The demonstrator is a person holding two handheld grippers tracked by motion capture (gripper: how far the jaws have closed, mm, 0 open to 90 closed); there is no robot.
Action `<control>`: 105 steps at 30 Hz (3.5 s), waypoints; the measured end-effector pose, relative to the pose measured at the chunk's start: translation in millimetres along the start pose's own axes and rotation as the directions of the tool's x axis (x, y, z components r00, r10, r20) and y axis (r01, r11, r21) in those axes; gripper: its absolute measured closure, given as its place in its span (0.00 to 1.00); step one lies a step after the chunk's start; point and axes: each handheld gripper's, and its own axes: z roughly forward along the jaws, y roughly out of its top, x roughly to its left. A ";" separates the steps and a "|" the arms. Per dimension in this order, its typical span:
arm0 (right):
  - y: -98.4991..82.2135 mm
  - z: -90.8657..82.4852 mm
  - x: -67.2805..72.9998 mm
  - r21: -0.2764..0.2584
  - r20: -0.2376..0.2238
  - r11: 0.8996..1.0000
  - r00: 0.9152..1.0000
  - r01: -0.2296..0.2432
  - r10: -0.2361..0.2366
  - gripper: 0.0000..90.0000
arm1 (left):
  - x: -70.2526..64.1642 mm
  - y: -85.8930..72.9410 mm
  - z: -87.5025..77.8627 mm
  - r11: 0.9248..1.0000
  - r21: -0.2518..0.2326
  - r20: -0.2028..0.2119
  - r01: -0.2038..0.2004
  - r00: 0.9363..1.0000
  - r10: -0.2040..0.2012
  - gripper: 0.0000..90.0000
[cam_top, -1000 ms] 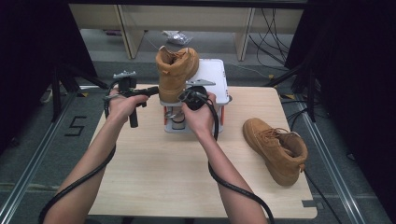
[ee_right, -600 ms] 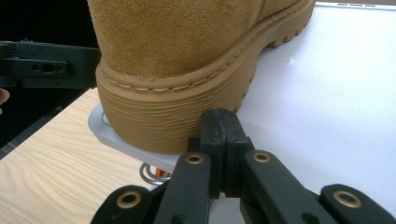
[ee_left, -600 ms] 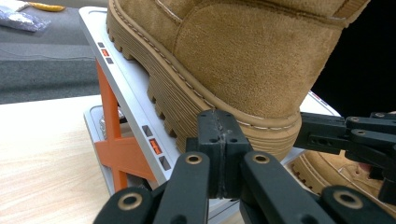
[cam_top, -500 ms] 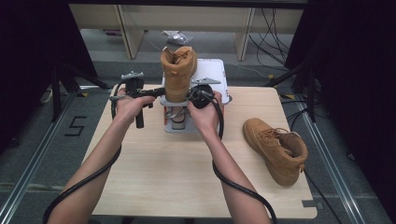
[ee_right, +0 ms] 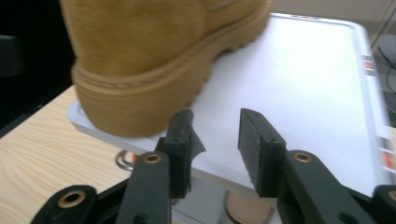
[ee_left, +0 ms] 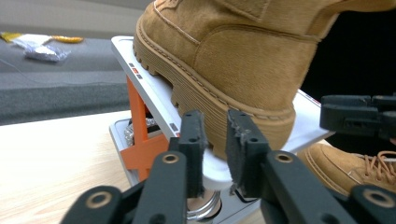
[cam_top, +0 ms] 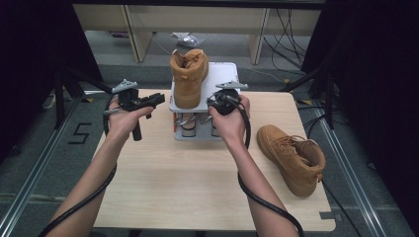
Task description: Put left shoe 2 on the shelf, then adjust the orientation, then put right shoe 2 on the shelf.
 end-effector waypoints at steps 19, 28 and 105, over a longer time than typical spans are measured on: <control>-20.2 -43.5 -60.2 0.040 0.084 0.998 0.995 -0.050 0.046 0.58 | 2.8 -49.4 -40.3 0.998 -0.029 -0.041 -0.047 0.998 0.046 0.62; -32.3 -64.4 -86.2 0.090 0.117 0.994 0.992 -0.054 0.043 0.55 | 3.8 -85.2 -48.5 0.999 -0.017 -0.078 -0.047 0.996 0.046 0.60; -114.6 -154.0 -212.4 0.614 0.316 0.686 0.918 -0.391 0.240 0.60 | -4.2 -109.5 -58.2 1.000 -0.024 -0.045 -0.008 0.999 0.007 0.57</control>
